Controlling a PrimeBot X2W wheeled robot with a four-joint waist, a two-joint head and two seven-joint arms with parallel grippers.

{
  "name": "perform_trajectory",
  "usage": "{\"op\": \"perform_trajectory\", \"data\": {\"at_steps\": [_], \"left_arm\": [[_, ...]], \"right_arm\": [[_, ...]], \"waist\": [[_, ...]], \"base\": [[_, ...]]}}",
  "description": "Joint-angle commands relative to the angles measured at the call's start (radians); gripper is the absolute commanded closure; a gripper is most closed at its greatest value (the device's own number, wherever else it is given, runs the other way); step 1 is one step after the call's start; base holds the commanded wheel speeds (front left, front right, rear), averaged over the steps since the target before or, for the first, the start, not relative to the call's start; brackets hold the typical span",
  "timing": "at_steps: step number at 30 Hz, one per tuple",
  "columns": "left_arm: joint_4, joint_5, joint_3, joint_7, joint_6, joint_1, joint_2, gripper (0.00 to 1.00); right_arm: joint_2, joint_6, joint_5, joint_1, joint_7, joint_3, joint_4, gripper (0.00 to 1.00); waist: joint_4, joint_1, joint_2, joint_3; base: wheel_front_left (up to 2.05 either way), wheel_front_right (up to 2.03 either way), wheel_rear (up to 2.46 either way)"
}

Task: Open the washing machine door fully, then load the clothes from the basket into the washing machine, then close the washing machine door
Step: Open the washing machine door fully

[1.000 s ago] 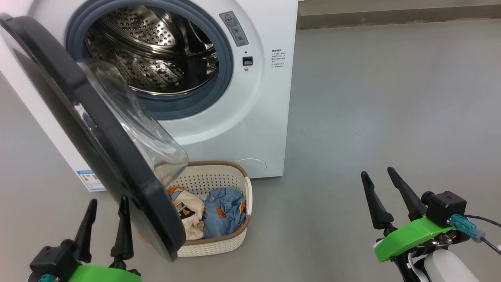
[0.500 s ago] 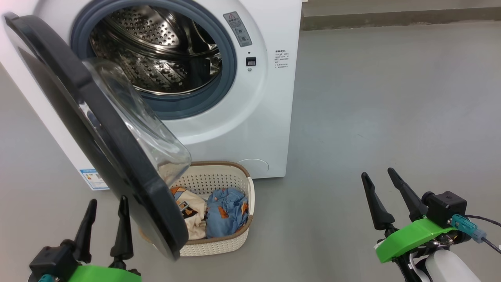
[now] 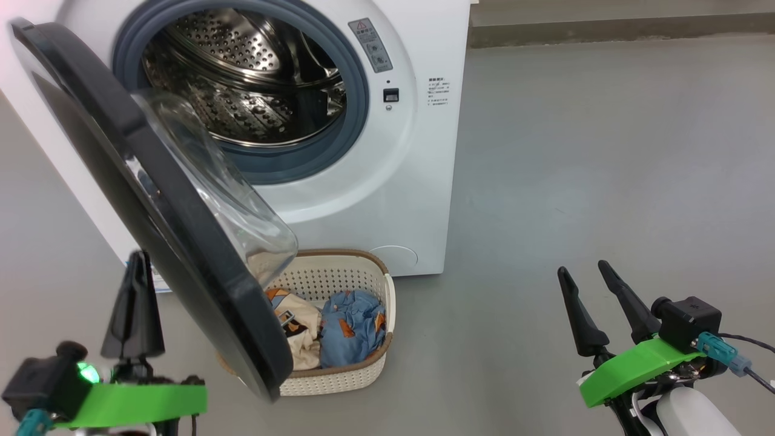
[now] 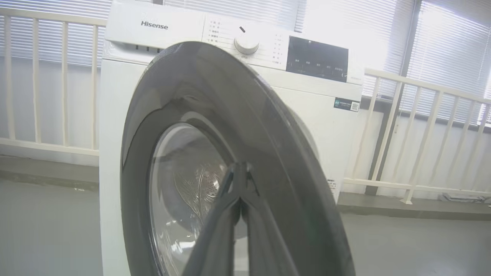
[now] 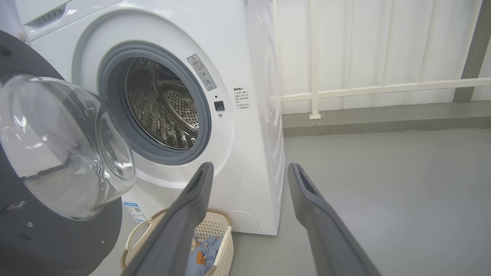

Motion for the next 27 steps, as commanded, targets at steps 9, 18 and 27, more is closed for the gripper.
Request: {"op": "perform_trajectory", "data": {"at_steps": [9, 18, 27], "left_arm": [[-0.258, 0.049, -0.031, -0.004, -0.004, -0.064, -0.012, 1.0], [-0.293, 0.022, -0.193, 0.116, -0.014, -0.039, -0.031, 1.0], [-0.112, -0.017, -0.24, 0.193, -0.01, -0.006, -0.037, 1.0]], "right_arm": [[0.003, 0.006, 0.006, 0.001, -0.012, 0.019, -0.028, 0.0], [0.014, 0.006, 0.01, -0.001, -0.012, 0.027, -0.03, 0.0], [0.02, 0.006, 0.009, -0.004, -0.012, 0.028, -0.031, 0.0]], "waist": [[-0.009, 0.0, 0.0, 0.003], [-0.034, 0.0, 0.0, 0.011], [-0.05, 0.0, 0.0, 0.026]], "base": [[0.0, 0.0, 0.0], [0.0, 0.0, 0.0], [0.0, 0.0, 0.0]]}}
